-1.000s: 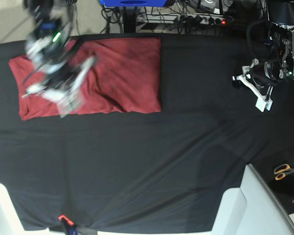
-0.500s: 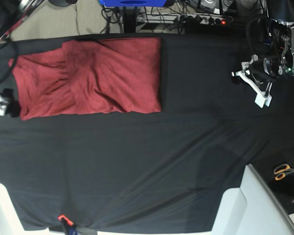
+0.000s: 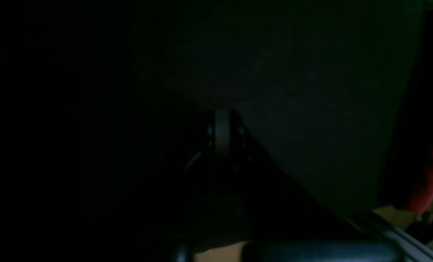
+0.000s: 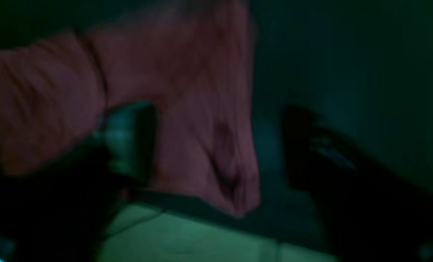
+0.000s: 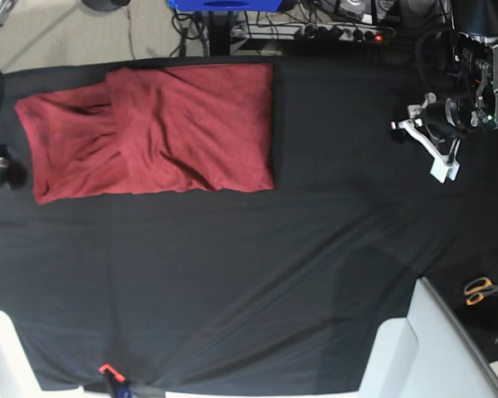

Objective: Fold the T-shirt properly
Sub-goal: 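Lower the right gripper onto the shirt's side edge and grasp it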

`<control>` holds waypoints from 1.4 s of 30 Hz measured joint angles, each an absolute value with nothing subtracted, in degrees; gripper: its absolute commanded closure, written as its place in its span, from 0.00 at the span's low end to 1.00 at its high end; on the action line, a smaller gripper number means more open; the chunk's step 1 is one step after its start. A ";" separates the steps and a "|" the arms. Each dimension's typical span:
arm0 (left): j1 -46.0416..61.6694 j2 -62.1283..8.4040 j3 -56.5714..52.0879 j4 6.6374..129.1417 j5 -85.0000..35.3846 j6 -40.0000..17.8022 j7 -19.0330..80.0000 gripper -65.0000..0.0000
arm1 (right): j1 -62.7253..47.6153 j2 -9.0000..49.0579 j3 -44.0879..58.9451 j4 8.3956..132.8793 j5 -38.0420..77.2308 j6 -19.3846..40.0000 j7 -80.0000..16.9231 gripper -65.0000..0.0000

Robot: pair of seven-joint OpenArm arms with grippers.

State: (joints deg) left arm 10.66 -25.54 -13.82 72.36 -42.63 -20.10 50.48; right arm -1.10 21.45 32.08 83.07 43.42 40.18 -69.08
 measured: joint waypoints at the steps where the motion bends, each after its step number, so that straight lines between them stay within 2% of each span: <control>1: 10.63 -25.56 -13.82 72.36 -42.65 -20.10 50.41 1.00 | -1.63 21.41 28.64 86.87 42.72 39.70 -68.42 0.72; 3: 10.57 -25.56 -13.80 72.36 -42.92 -20.10 50.35 1.00 | -1.65 20.62 22.00 90.19 38.61 39.90 -68.14 0.99; 4: 10.55 -25.61 -13.80 72.36 -42.85 -20.10 50.37 1.00 | -1.48 20.21 18.90 90.28 36.53 37.78 -68.99 1.00; 6: 10.61 -25.58 -13.85 72.36 -42.92 -20.10 50.33 1.00 | -0.60 18.70 13.67 89.58 30.57 32.77 -69.67 0.96; 7: 10.61 -25.45 -13.82 72.36 -42.94 -20.10 50.37 1.00 | -0.03 18.35 11.11 89.65 28.84 30.72 -69.73 0.99; 13: 10.61 -25.43 -13.96 72.18 -42.89 -20.10 50.35 1.00 | 4.69 12.69 1.23 89.89 17.34 23.51 -68.36 0.99; 19: 10.63 -25.43 -13.82 72.14 -42.92 -20.10 50.37 1.00 | 8.05 7.60 -1.45 79.22 8.05 23.03 -67.26 0.99; 25: 10.63 -25.45 -13.82 72.14 -42.87 -20.10 50.37 1.00 | 7.86 6.57 -1.41 70.54 3.46 22.94 -61.60 0.99; 30: 10.66 -25.45 -13.82 72.14 -42.87 -20.10 50.37 1.00 | 7.84 6.74 -1.13 69.41 3.38 22.63 -60.99 0.99; 34: 10.66 -25.45 -13.82 72.14 -42.87 -20.10 50.37 1.00 | 6.70 6.63 1.93 69.76 4.34 17.76 -60.40 0.99; 42: 10.66 -25.58 -13.82 72.14 -42.83 -20.08 50.37 1.00 | 4.84 6.59 6.28 70.63 4.86 17.54 -58.94 0.99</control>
State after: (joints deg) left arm 10.66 -25.58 -13.82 72.14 -42.83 -20.08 50.37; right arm 4.84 6.59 6.28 70.63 4.86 17.54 -58.94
